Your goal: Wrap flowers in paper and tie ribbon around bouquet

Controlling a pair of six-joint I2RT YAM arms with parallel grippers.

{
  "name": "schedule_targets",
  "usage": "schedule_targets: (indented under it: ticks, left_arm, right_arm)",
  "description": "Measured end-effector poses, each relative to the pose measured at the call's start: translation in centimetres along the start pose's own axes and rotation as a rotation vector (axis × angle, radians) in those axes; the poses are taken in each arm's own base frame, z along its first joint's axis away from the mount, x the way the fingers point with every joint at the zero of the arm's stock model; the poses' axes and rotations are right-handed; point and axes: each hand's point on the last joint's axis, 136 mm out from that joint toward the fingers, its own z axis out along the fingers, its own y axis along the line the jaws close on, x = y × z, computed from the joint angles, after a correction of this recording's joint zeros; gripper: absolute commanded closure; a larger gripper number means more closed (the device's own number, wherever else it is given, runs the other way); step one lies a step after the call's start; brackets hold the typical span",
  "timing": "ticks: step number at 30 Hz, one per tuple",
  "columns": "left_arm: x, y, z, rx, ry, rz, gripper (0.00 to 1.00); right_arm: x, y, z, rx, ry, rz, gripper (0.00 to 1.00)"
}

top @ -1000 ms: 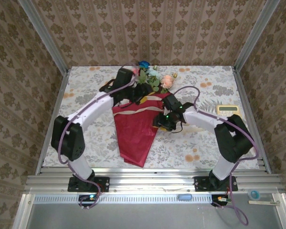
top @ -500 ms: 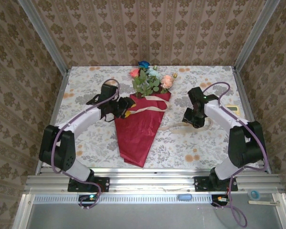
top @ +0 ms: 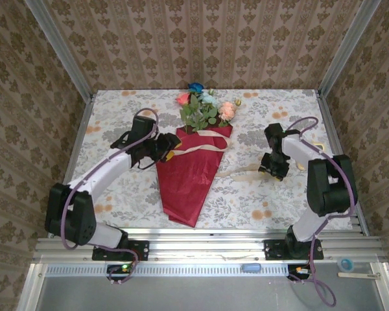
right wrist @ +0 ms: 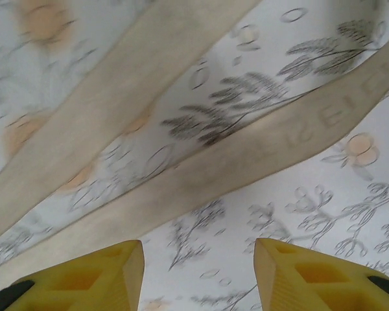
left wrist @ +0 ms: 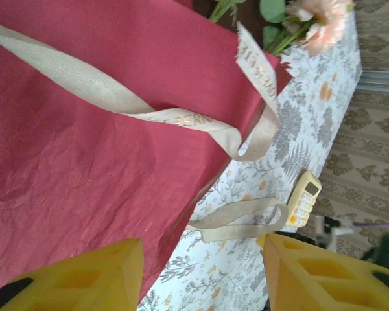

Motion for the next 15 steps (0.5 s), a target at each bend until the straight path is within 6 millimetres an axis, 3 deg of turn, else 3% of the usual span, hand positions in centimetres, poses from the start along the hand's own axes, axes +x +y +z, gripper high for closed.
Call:
schedule_targets:
  ticks: [7,15]
  left_arm:
    - [0.6,0.4,-2.4,0.006,-0.051,0.013,0.50]
    - [1.2,1.2,-5.3,-0.006,-0.132,0.022,0.50]
  right_arm:
    - [-1.1,-1.4,1.9,0.024,0.037,0.060,0.52]
    - [-2.7,0.0,1.8,-0.008,0.029,0.062,0.53]
